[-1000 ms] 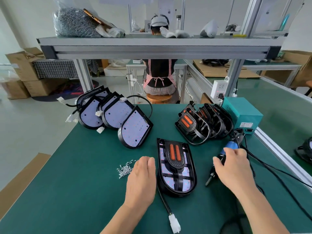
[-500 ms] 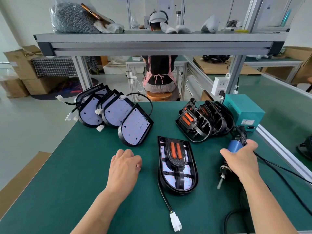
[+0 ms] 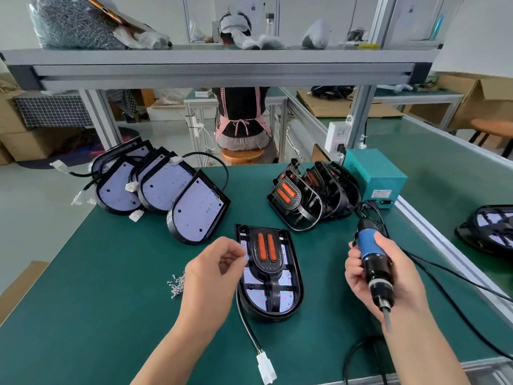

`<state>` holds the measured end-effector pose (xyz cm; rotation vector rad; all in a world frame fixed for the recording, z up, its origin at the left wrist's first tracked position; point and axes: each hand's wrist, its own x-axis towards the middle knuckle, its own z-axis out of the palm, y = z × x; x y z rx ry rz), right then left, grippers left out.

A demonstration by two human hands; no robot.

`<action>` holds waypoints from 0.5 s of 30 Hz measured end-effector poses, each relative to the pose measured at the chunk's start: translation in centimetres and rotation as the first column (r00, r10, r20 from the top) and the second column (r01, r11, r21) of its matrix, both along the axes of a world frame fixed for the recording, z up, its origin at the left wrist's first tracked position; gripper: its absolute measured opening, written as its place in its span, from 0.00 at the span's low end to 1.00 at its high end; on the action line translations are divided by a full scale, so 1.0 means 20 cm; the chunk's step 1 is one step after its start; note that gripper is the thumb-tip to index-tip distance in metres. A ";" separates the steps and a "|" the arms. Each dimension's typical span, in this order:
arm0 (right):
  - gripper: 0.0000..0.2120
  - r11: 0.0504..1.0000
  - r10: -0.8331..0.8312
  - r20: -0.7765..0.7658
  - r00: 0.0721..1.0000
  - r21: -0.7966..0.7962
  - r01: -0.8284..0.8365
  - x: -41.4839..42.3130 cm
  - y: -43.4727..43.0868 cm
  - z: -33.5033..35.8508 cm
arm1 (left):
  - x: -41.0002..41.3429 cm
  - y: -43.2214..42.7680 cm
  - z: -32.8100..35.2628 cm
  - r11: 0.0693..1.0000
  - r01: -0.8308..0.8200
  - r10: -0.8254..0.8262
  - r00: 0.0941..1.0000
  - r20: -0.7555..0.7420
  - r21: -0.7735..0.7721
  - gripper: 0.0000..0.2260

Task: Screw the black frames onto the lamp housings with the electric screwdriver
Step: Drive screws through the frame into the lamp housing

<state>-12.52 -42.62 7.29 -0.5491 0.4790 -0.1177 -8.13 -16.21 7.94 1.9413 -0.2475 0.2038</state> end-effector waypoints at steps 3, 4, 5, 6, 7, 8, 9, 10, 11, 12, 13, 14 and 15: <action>0.19 0.999 -0.035 0.123 0.992 0.014 0.033 0.00 0.03 0.02 | -0.05 -0.08 0.02 0.993 0.089 -0.094 0.994 -0.055 -0.080 0.14; 0.19 1.000 -0.027 0.161 0.987 -0.005 0.028 0.00 0.05 0.03 | -0.07 -0.11 0.03 0.988 0.115 -0.123 0.990 -0.071 -0.101 0.14; 0.20 0.999 -0.021 0.194 0.981 -0.026 0.027 0.00 0.07 0.03 | -0.09 -0.13 0.03 0.982 0.138 -0.150 0.984 -0.092 -0.125 0.14; 0.20 0.998 -0.020 0.213 0.977 -0.054 0.032 0.00 0.09 0.04 | -0.11 -0.15 0.02 0.976 0.158 -0.177 0.977 -0.120 -0.150 0.14; 0.20 0.996 -0.027 0.222 0.975 -0.083 0.046 0.00 0.12 0.06 | -0.12 -0.17 0.02 0.969 0.173 -0.202 0.967 -0.156 -0.178 0.13; 0.19 0.992 -0.044 0.226 0.973 -0.105 0.069 0.01 0.15 0.08 | -0.14 -0.19 0.02 0.961 0.184 -0.224 0.955 -0.193 -0.206 0.12; 0.19 0.987 -0.080 0.225 0.971 -0.118 0.109 0.01 0.18 0.11 | -0.14 -0.20 0.01 0.954 0.192 -0.243 0.944 -0.222 -0.230 0.11; 0.19 0.978 -0.136 0.224 0.965 -0.124 0.166 0.02 0.21 0.13 | -0.14 -0.21 0.01 0.949 0.196 -0.256 0.936 -0.241 -0.247 0.11; 0.18 0.964 -0.201 0.231 0.952 -0.126 0.234 0.04 0.23 0.16 | -0.14 -0.21 0.01 0.947 0.194 -0.259 0.933 -0.250 -0.256 0.11; 0.16 0.944 -0.265 0.251 0.931 -0.127 0.303 0.05 0.25 0.19 | -0.14 -0.21 0.01 0.947 0.189 -0.256 0.932 -0.255 -0.260 0.10; 0.13 0.921 -0.327 0.274 0.905 -0.122 0.370 0.06 0.25 0.22 | -0.14 -0.21 0.01 0.947 0.183 -0.253 0.932 -0.260 -0.266 0.10; 0.11 0.896 -0.380 0.299 0.875 -0.117 0.429 0.08 0.26 0.24 | -0.14 -0.21 0.00 0.944 0.176 -0.252 0.930 -0.266 -0.278 0.10; 0.10 0.872 -0.421 0.322 0.848 -0.115 0.476 0.08 0.26 0.27 | -0.14 -0.21 0.00 0.939 0.168 -0.254 0.926 -0.278 -0.300 0.10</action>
